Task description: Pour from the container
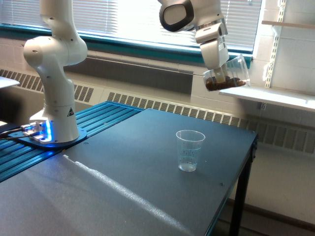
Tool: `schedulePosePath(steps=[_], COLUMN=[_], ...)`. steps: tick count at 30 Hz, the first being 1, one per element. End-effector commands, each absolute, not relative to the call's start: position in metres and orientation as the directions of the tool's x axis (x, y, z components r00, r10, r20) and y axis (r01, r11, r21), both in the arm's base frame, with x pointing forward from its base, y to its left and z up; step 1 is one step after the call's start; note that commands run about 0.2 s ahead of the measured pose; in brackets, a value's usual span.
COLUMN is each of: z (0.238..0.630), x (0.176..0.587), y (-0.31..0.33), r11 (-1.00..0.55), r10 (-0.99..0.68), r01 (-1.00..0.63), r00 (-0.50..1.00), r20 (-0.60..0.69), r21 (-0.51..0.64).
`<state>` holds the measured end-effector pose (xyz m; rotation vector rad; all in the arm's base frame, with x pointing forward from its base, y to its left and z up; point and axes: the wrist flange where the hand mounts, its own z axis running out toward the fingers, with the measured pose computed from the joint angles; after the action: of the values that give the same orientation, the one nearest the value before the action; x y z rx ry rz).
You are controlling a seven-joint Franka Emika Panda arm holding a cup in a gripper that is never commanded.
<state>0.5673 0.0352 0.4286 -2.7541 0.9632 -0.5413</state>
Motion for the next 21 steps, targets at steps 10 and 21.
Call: schedulePosePath(steps=[10,21], z=[0.419,0.400], x=[0.541,0.517], y=[0.010,0.007], r11=[-0.760,-0.763], r10=[-0.649,-0.647], r01=[-0.594,-0.604], r00=[0.697,0.702], r20=[0.303,0.298], r21=[-0.262,-0.232])
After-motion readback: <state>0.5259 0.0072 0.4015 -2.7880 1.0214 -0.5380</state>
